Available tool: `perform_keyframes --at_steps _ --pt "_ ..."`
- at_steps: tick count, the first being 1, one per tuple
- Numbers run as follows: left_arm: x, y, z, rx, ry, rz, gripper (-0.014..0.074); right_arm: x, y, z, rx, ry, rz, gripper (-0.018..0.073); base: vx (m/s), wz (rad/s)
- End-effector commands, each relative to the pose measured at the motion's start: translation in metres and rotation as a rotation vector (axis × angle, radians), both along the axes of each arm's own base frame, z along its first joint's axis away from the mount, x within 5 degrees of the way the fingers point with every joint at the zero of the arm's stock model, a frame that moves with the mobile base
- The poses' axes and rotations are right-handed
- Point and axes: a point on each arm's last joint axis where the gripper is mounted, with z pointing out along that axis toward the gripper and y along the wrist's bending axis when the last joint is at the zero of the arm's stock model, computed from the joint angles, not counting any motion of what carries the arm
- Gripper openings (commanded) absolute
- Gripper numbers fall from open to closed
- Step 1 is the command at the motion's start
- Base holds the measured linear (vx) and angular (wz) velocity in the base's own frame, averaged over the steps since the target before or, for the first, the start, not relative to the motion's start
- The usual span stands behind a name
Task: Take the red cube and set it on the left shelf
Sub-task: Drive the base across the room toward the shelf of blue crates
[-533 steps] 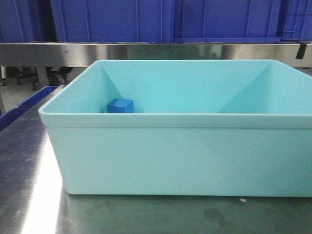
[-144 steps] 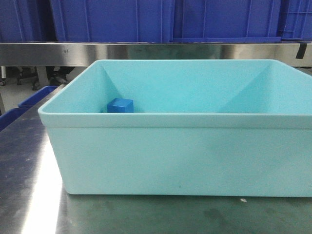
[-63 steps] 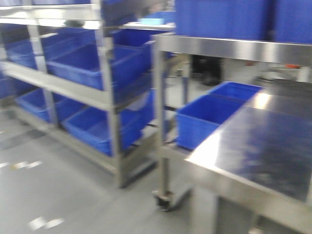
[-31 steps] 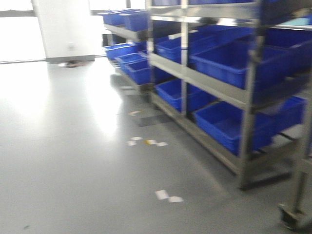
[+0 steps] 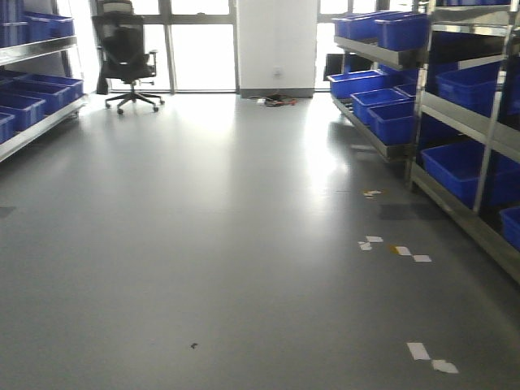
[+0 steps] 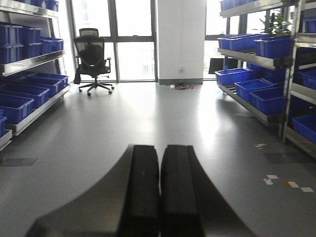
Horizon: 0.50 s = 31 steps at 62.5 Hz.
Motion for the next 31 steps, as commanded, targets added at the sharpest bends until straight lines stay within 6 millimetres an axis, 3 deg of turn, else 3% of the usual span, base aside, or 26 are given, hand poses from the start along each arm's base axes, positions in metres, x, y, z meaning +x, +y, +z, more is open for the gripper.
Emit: perform_keyframes --at_steps 1,31 --pt "-0.0009 0.0002 0.0004 -0.014 -0.074 -0.002 0.009 0.0015 0.0012 0.0141 -0.014 -0.095 0.013 0.0107 0.11 0.43" --pt "-0.0009 0.0002 0.0004 -0.014 -0.074 -0.002 0.009 0.0015 0.0012 0.0141 -0.014 -0.095 0.013 0.0107 0.28 0.23"
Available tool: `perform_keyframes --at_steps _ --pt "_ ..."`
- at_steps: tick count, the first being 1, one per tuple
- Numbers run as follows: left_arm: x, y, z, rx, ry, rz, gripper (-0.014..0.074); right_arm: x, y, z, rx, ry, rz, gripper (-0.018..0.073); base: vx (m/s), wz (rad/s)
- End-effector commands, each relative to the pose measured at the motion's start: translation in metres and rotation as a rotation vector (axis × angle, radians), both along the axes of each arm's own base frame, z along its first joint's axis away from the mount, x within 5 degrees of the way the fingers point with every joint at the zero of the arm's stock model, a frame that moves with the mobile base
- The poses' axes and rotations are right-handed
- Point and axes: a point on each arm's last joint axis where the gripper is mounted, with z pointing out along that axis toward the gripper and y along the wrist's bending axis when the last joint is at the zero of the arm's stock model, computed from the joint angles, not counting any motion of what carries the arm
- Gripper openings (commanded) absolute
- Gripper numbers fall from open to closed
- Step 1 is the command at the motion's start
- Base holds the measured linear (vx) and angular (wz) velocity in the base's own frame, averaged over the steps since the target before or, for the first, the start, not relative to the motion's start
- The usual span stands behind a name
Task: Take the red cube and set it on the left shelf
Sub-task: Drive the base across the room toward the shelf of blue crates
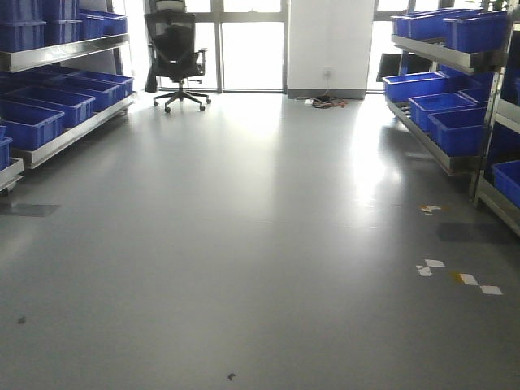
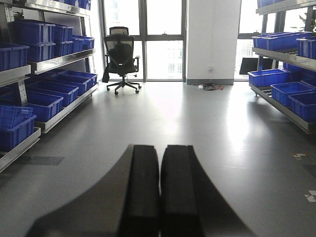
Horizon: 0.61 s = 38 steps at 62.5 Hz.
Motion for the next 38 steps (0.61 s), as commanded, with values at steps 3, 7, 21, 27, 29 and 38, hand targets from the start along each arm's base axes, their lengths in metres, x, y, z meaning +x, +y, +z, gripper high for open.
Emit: perform_keyframes --at_steps 3,7,21,27,29,38 --pt "-0.0009 0.0002 0.0004 -0.014 -0.074 -0.002 0.009 0.0015 0.0012 0.0141 -0.014 -0.095 0.013 0.0107 0.43 0.11" --pt "-0.0009 0.0002 0.0004 -0.014 -0.074 -0.002 0.009 0.0015 0.0012 0.0141 -0.014 -0.095 0.013 0.0107 0.45 0.03" --pt "-0.0009 0.0002 0.0004 -0.014 -0.074 -0.002 0.009 0.0015 0.0012 0.0141 -0.014 -0.095 0.013 0.0107 0.5 0.1" --pt "-0.0009 0.0002 0.0004 -0.014 -0.074 -0.002 0.009 0.0015 0.0012 0.0141 -0.014 -0.095 0.013 0.0107 0.53 0.14" --pt "-0.0009 0.0002 0.0004 -0.014 -0.074 -0.002 0.009 0.0015 0.0012 0.0141 -0.014 -0.095 0.013 0.0107 0.54 0.15" --pt "-0.0009 0.0002 0.0004 -0.014 -0.074 -0.002 0.009 0.0015 0.0013 0.0142 -0.014 -0.096 0.014 0.0107 0.56 0.17"
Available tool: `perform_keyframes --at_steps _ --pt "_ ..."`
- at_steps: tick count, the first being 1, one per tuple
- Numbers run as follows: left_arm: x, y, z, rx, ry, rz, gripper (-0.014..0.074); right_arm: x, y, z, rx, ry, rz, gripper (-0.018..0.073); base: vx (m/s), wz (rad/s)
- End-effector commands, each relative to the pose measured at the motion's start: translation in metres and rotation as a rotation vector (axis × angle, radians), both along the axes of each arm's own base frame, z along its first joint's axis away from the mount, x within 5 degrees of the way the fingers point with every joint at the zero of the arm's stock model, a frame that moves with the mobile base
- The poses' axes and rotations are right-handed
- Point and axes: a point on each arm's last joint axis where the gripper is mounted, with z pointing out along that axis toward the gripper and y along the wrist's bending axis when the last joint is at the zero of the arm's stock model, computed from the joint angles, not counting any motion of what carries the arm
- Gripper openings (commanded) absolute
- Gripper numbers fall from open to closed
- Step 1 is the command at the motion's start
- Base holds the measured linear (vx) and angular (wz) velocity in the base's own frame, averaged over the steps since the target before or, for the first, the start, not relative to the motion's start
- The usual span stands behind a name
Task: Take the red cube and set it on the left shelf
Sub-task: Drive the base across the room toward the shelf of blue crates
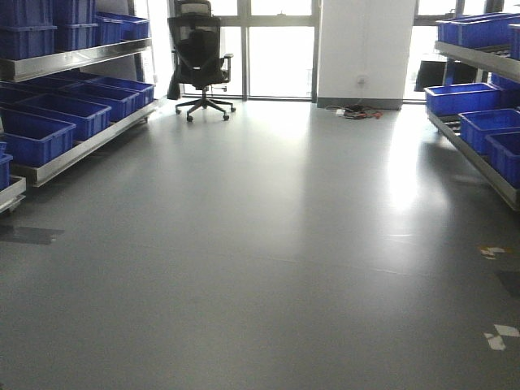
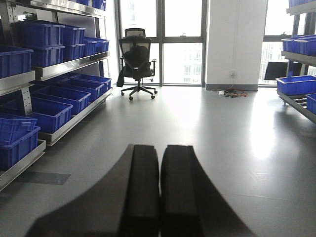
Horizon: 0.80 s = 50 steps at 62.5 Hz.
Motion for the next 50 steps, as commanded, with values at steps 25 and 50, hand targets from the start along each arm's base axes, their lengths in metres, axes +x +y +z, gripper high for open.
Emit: perform_keyframes --at_steps 25,50 --pt "-0.0009 0.0002 0.0004 -0.014 -0.074 -0.002 0.009 0.0015 0.0012 0.014 -0.014 -0.094 0.013 0.0107 0.63 0.27" --pt "-0.0009 0.0002 0.0004 -0.014 -0.074 -0.002 0.009 0.0015 0.0011 0.0139 -0.015 -0.093 0.012 0.0107 0.66 0.37"
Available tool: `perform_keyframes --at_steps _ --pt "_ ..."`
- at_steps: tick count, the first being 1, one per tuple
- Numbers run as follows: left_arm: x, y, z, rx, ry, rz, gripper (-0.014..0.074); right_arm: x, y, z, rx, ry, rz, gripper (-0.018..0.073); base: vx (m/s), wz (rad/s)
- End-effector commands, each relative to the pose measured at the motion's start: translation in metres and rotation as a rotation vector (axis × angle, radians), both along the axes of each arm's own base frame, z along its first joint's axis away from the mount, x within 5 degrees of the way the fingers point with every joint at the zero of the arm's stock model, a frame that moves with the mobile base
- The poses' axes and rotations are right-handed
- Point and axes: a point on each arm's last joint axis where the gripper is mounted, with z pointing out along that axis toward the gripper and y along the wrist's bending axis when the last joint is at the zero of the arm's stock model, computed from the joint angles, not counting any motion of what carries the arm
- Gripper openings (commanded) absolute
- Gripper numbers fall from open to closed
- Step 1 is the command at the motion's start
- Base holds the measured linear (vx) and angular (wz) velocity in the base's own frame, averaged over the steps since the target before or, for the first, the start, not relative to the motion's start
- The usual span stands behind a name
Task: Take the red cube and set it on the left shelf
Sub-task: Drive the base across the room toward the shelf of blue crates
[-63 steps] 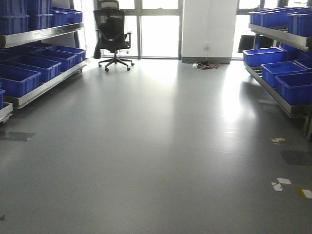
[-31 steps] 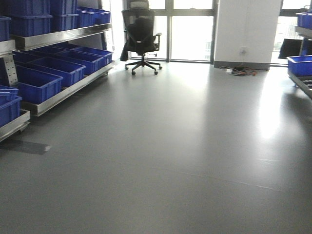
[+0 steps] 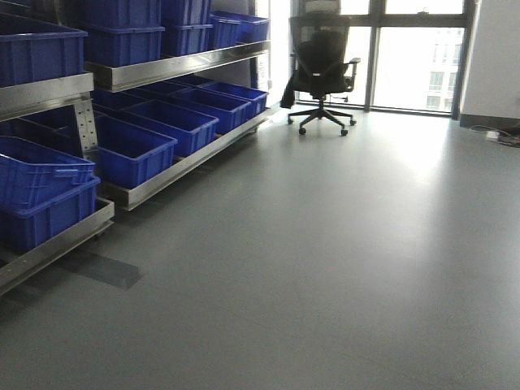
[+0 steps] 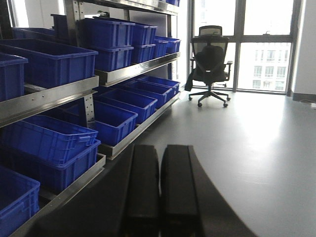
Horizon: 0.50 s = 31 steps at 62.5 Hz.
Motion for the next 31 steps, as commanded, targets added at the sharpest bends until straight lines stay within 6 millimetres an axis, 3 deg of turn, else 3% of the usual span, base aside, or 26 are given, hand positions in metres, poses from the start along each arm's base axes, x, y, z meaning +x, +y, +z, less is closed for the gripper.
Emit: perform_keyframes --at_steps 1,31 --pt "-0.0009 0.0002 0.0004 -0.014 -0.074 -0.002 0.009 0.0014 0.0011 0.014 -0.014 -0.093 0.012 0.0107 0.67 0.37" --pt "-0.0009 0.0002 0.0004 -0.014 -0.074 -0.002 0.009 0.0014 0.001 0.0139 -0.015 -0.092 0.012 0.0107 0.67 0.35"
